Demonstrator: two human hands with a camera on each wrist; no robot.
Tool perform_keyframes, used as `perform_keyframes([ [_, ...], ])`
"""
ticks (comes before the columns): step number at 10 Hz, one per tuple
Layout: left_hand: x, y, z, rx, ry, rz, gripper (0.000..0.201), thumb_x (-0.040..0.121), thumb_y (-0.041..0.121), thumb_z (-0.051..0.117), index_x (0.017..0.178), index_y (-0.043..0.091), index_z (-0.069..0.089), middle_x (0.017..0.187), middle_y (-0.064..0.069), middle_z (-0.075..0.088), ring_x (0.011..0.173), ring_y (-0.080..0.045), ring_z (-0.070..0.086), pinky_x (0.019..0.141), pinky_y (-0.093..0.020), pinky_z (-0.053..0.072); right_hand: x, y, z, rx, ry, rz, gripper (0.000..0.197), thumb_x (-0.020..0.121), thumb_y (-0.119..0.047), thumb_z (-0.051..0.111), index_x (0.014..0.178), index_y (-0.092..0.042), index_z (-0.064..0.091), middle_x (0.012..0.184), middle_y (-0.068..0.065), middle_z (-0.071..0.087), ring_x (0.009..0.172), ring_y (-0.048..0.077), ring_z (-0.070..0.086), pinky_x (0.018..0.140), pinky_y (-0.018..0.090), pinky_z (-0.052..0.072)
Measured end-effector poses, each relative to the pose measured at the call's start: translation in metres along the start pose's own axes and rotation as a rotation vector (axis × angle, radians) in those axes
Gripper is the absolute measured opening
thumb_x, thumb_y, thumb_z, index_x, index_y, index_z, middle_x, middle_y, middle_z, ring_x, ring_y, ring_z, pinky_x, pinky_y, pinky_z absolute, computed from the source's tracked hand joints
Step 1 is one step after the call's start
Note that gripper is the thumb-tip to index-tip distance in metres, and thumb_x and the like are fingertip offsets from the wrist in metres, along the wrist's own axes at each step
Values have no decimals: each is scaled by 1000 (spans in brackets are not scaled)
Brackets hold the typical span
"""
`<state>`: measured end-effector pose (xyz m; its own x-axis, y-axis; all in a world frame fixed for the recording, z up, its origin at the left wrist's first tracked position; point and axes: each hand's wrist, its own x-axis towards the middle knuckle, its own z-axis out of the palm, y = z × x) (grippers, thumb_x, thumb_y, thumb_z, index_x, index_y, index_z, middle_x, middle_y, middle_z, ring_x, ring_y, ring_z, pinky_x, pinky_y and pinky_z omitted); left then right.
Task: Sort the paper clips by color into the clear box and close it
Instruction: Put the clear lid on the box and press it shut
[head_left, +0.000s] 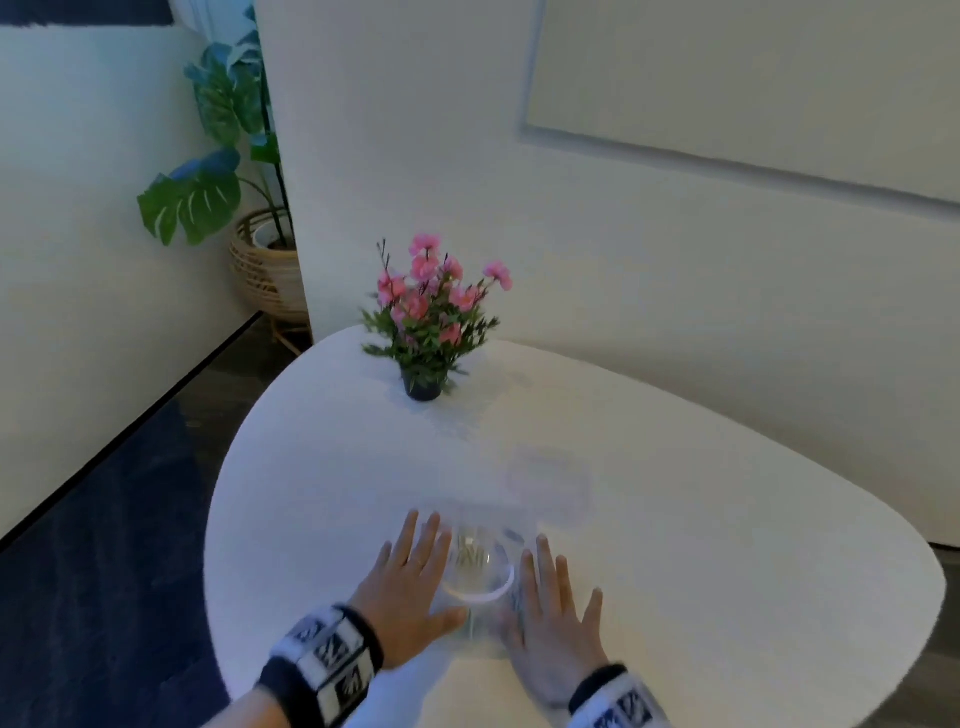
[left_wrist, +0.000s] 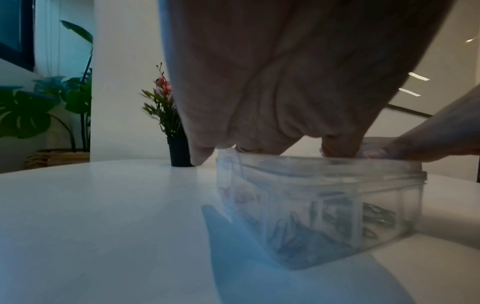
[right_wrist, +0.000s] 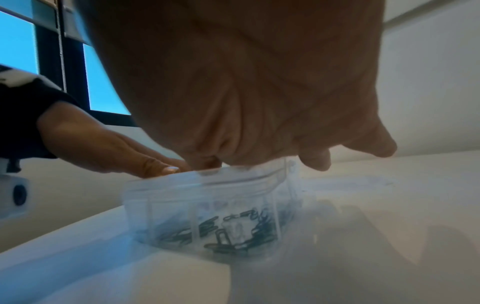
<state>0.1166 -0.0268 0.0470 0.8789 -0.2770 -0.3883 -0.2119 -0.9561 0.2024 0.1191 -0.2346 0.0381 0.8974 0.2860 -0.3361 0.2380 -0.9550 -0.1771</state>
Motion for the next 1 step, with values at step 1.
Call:
perform_keyframes([
  [1, 13, -23, -4, 137, 155, -168, 78, 90, 68, 22, 139, 9, 36, 160, -11, 1, 147, -24, 8, 82, -33, 58, 34, -20, -18, 328, 281, 10, 76, 79, -59, -3, 142, -36, 31, 159, -8, 10, 97, 9, 68, 91, 52, 44],
])
